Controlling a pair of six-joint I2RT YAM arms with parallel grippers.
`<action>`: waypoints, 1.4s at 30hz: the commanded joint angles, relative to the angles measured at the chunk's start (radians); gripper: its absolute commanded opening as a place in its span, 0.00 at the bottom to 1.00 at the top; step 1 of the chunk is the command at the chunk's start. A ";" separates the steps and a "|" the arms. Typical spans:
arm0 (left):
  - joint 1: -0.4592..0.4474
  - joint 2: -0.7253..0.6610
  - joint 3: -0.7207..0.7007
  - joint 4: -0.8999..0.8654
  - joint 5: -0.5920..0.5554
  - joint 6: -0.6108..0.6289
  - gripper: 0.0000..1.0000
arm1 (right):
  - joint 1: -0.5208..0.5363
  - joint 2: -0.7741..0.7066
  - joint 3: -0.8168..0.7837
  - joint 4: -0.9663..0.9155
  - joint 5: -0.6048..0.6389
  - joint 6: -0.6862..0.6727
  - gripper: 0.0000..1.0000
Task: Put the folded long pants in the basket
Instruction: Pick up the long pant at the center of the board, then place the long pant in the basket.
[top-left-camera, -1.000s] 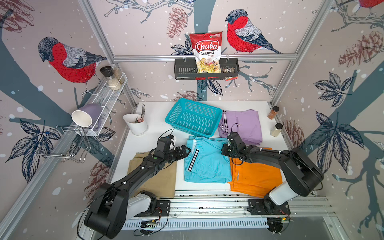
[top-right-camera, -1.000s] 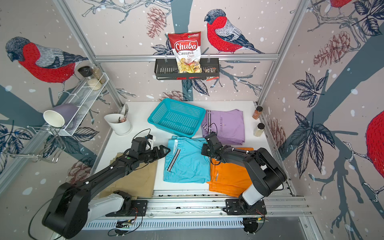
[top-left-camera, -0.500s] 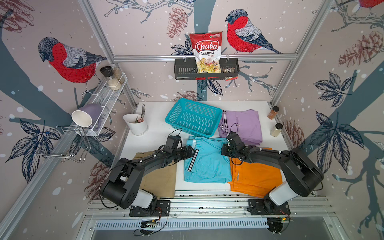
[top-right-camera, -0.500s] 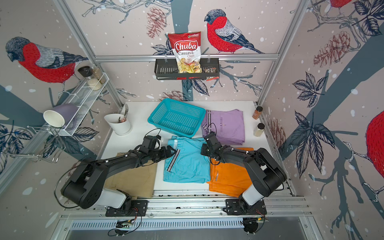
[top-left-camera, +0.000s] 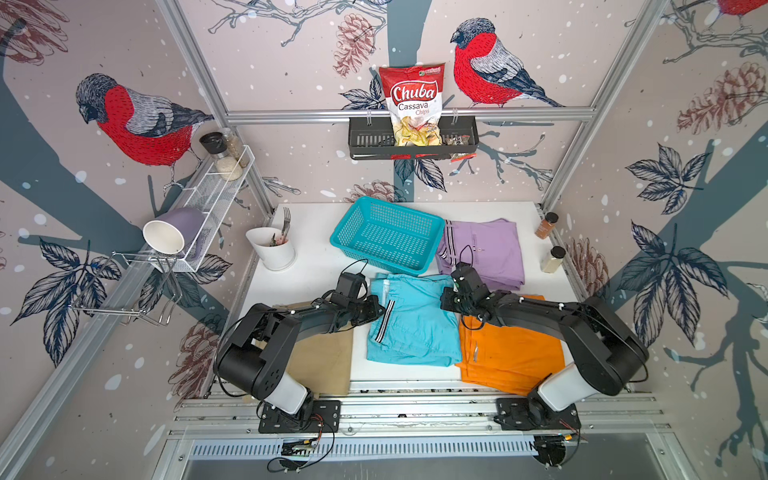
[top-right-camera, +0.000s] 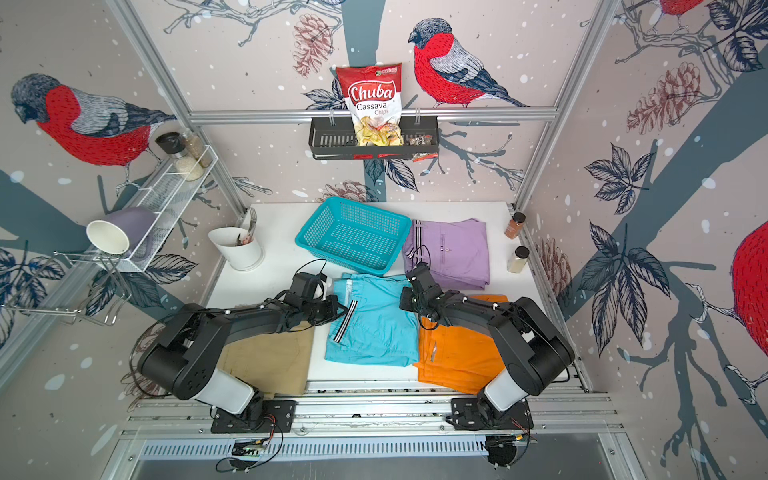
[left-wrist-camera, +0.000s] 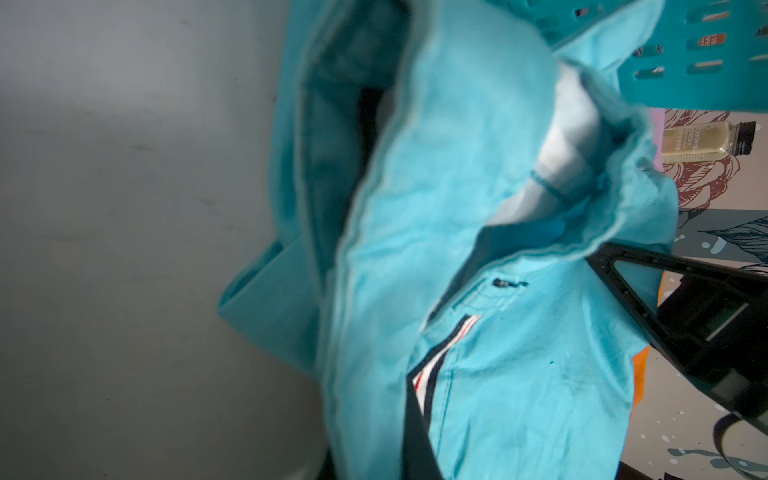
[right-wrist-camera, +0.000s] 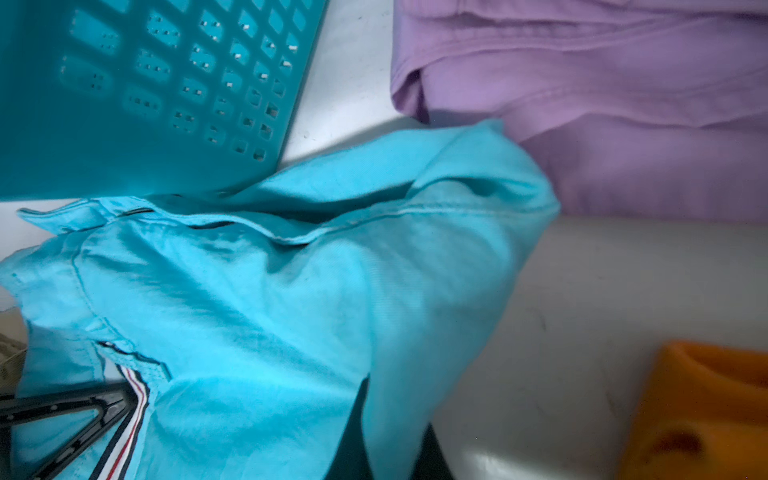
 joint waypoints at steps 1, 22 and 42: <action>-0.024 -0.041 0.004 -0.072 -0.018 0.004 0.00 | 0.025 -0.036 -0.007 0.001 -0.023 0.011 0.00; 0.000 -0.251 0.801 -0.657 -0.108 0.065 0.00 | 0.063 -0.354 0.367 -0.213 -0.003 0.073 0.00; 0.263 0.589 1.567 -0.782 0.141 0.150 0.00 | -0.143 0.330 0.917 -0.214 -0.052 -0.049 0.00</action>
